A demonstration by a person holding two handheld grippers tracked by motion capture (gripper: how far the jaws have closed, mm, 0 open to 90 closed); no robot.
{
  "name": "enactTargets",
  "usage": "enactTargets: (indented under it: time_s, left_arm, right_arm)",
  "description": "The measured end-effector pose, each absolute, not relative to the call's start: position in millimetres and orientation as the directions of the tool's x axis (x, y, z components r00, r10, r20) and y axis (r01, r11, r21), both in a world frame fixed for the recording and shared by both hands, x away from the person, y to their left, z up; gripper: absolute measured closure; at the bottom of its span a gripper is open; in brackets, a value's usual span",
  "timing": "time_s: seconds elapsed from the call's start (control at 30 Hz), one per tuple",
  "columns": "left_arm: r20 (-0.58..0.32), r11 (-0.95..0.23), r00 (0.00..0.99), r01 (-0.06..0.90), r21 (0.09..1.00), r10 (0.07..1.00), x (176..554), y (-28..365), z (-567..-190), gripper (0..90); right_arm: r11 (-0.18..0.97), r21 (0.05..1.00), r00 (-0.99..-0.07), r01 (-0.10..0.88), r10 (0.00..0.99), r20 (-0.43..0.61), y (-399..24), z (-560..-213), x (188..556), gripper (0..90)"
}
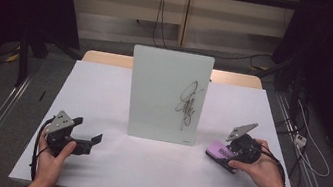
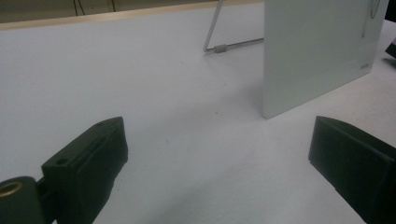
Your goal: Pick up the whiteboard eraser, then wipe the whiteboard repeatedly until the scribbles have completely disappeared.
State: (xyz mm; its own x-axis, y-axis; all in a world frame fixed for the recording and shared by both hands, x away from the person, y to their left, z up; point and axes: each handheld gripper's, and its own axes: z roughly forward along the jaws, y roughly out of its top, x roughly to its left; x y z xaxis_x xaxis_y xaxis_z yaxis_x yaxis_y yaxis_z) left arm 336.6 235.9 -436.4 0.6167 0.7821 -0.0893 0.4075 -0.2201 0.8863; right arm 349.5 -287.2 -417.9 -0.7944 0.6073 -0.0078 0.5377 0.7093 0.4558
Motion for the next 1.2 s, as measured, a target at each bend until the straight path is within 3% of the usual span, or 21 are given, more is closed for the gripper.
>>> enactTargets:
  time_s: [0.3,1.2]
  left_arm:
    - [-0.086,-0.221,0.614,0.406,0.887,0.785,333.8,236.4,-435.1,4.5]
    - [-0.098,-0.211,0.609,0.416,0.885,0.787,336.9,237.7,-437.5,4.5]
  right_arm:
    - [0.639,0.571,-0.768,0.516,0.64,-0.022,-287.1,-406.9,348.9,41.6]
    - [0.526,0.737,-0.727,0.425,0.683,-0.068,-279.7,-387.6,339.6,41.8]
